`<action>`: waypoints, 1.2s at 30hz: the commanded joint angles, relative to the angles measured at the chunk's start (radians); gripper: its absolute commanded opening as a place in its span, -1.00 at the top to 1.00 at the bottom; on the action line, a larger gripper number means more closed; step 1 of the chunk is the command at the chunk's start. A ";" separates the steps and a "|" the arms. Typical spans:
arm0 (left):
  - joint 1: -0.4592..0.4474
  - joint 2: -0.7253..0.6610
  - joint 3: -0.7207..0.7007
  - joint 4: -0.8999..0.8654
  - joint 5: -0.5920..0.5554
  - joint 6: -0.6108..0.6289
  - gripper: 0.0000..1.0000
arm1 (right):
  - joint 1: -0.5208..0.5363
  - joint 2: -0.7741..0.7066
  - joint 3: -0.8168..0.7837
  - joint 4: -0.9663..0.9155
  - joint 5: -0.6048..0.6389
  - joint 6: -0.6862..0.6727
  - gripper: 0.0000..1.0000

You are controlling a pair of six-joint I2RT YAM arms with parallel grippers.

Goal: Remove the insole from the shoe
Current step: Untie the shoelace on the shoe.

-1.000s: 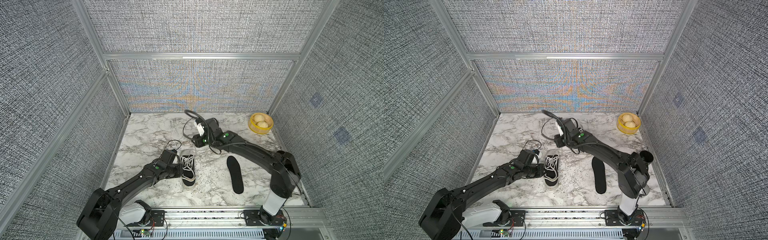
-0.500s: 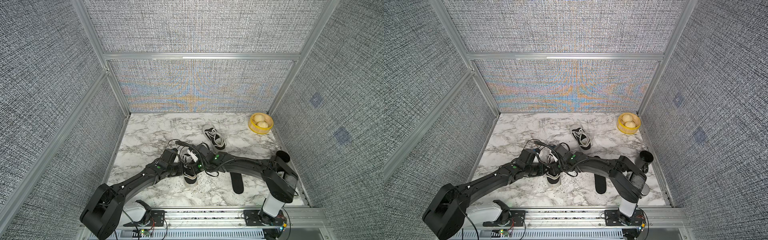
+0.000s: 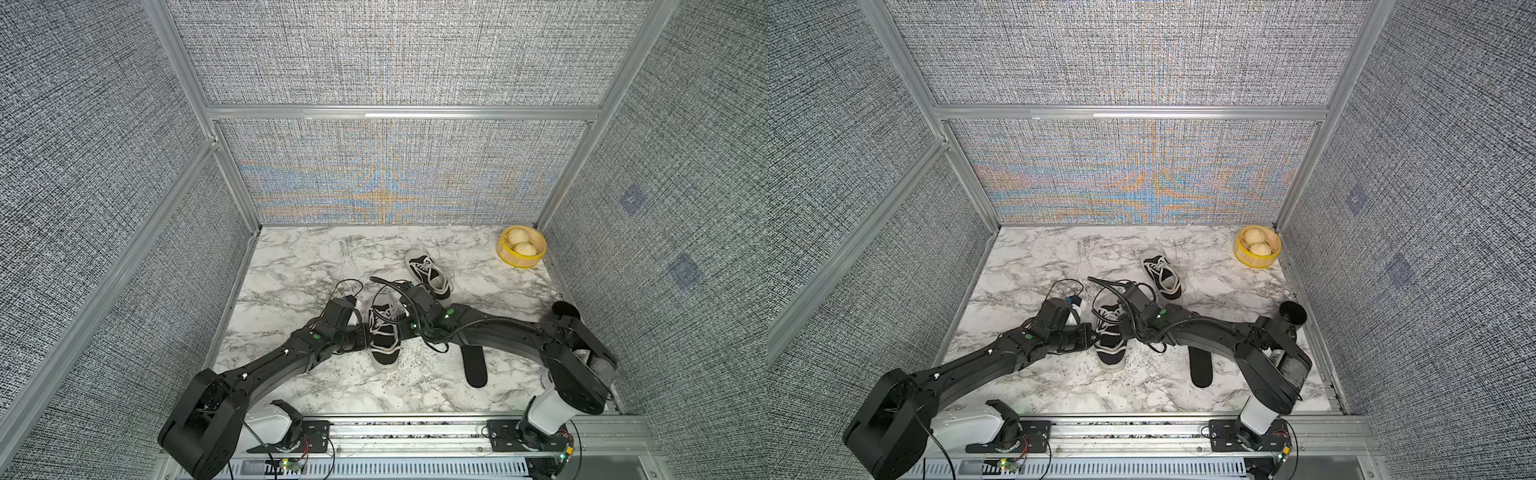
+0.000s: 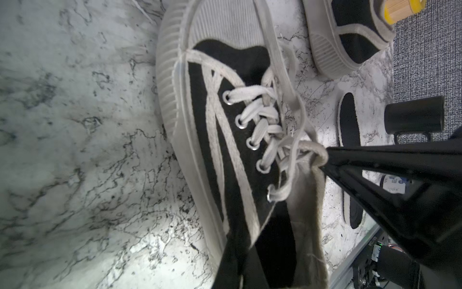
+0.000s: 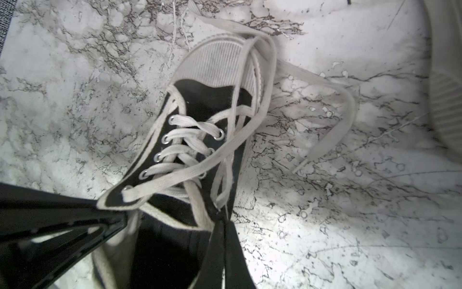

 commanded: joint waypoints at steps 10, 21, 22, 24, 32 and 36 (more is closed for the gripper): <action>0.001 -0.023 -0.015 0.121 -0.023 0.135 1.00 | 0.026 -0.073 0.058 -0.054 -0.201 -0.150 0.25; 0.001 -0.013 -0.052 0.174 -0.010 0.135 0.99 | 0.069 0.072 0.059 0.042 -0.257 -0.083 0.63; 0.001 -0.017 -0.058 0.176 -0.012 0.128 0.98 | 0.069 0.085 0.066 0.029 -0.236 -0.068 0.65; 0.001 -0.027 -0.066 0.174 -0.020 0.115 0.93 | 0.069 0.103 0.077 -0.004 -0.202 -0.054 0.63; 0.001 -0.147 -0.092 0.046 -0.199 0.069 0.14 | 0.076 0.148 0.125 -0.087 -0.158 -0.080 0.35; 0.001 -0.248 -0.096 -0.063 -0.282 0.038 0.07 | 0.092 0.186 0.179 -0.139 -0.148 -0.080 0.27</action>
